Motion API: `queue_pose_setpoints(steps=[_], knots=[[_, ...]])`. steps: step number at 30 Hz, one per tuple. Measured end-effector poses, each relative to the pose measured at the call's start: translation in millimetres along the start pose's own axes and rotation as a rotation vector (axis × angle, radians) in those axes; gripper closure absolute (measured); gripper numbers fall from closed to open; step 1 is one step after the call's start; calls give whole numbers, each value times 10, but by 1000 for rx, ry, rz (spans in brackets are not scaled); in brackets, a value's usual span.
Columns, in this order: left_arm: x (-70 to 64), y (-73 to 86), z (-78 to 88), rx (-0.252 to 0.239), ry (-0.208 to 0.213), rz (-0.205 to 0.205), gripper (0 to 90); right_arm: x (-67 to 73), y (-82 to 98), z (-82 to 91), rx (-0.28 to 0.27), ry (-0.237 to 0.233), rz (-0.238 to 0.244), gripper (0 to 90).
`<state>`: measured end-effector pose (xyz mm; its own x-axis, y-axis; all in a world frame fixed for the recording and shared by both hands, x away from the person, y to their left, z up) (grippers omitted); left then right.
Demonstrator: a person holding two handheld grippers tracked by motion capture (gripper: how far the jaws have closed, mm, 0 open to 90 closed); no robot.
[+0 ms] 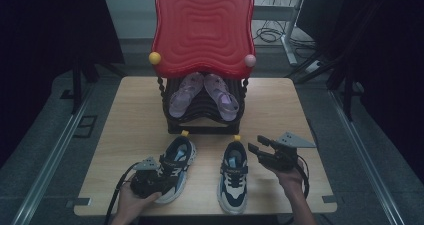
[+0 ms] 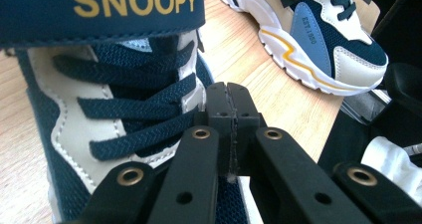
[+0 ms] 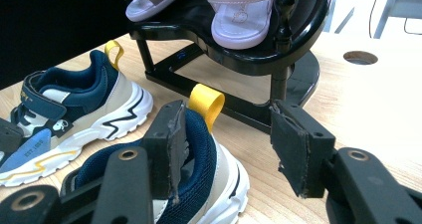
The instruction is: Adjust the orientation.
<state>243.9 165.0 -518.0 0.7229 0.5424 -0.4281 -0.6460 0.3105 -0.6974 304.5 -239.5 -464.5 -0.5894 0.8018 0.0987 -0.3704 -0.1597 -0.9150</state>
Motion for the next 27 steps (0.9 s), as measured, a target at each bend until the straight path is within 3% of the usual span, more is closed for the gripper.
queue_pose_setpoints(steps=[27], knots=[[212,114,294,-14,-44,38,900,-11,7,-1,2,0,1,482]])
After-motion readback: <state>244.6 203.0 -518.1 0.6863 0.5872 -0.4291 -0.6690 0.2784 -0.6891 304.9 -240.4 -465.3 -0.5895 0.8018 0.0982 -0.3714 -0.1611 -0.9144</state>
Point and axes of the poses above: each handheld gripper's, and its own axes: z roughly backward along the jaws, y roughly out of its underside, x roughly to its left, the point moved 1 cm from there along -z, roughly forward along the jaws, and after that the axes turned 5 degrees about y, right-handed, at the moved point
